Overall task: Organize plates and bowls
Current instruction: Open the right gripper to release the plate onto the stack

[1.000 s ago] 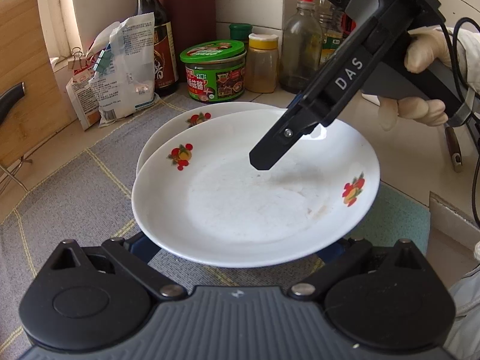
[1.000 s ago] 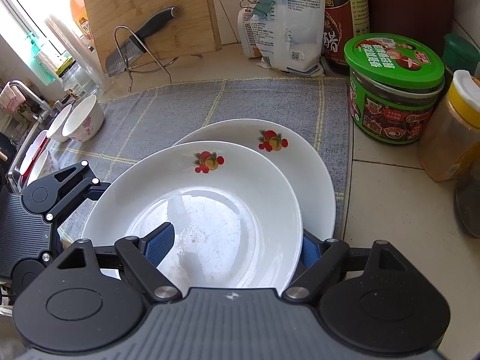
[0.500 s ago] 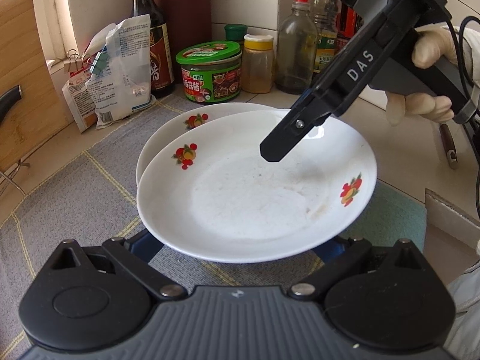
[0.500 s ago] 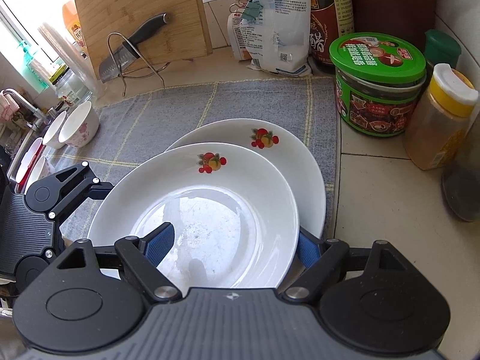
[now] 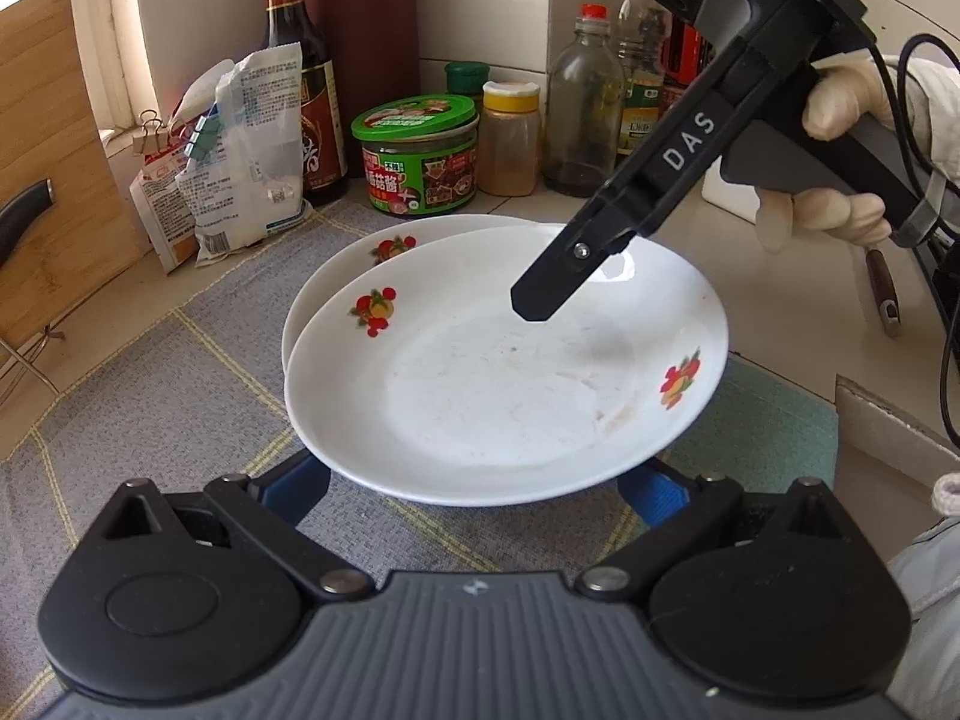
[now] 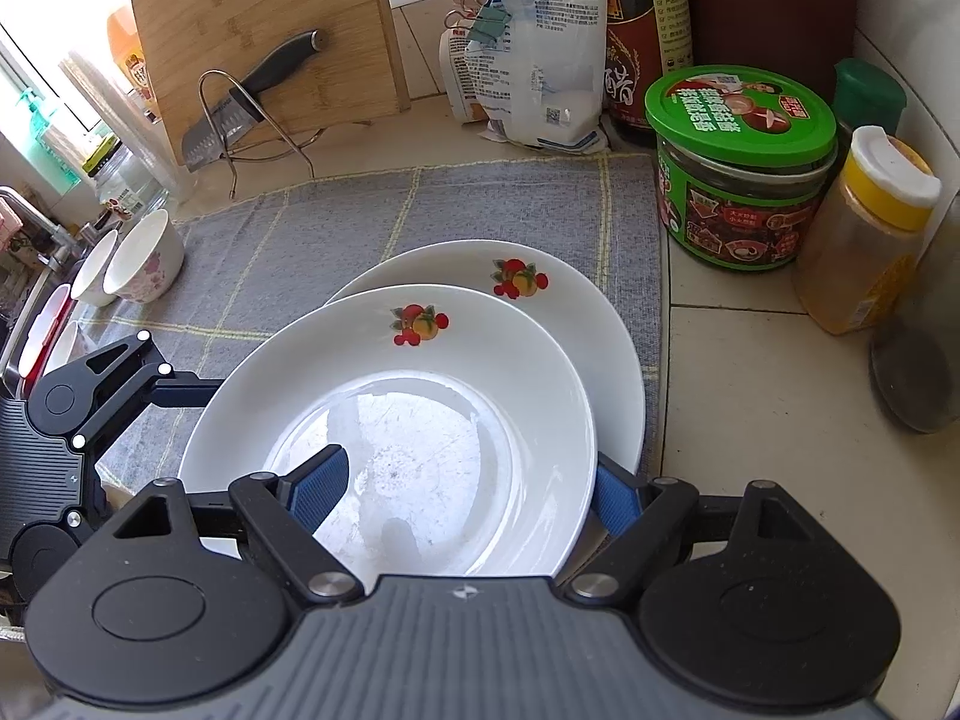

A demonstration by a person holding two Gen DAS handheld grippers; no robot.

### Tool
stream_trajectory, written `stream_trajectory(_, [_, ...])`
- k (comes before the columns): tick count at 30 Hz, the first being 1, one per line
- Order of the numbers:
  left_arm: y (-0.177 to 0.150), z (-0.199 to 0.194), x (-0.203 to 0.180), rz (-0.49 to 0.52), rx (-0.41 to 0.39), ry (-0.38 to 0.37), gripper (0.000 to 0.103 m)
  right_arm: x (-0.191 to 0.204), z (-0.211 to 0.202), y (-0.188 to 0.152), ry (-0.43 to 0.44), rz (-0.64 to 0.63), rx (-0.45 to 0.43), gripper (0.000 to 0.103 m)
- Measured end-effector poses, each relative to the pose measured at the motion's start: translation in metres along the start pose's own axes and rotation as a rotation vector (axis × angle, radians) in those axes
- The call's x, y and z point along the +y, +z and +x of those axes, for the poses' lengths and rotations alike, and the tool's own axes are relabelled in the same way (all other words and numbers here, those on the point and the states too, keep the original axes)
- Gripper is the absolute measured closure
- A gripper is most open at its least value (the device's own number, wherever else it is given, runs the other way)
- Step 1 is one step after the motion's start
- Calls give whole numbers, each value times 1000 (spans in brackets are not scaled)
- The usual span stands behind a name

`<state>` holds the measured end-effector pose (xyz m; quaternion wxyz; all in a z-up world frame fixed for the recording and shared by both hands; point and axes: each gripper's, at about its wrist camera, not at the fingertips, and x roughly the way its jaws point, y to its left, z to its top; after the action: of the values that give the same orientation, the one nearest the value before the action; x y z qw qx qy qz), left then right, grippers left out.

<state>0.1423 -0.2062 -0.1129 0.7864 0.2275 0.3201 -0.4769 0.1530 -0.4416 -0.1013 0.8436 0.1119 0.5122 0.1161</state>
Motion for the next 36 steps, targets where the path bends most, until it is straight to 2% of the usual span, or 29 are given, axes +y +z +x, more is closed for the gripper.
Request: stream_trajectory(36, [-2, -7, 3, 3, -21, -20, 2, 2, -13, -7, -46, 67, -16, 12])
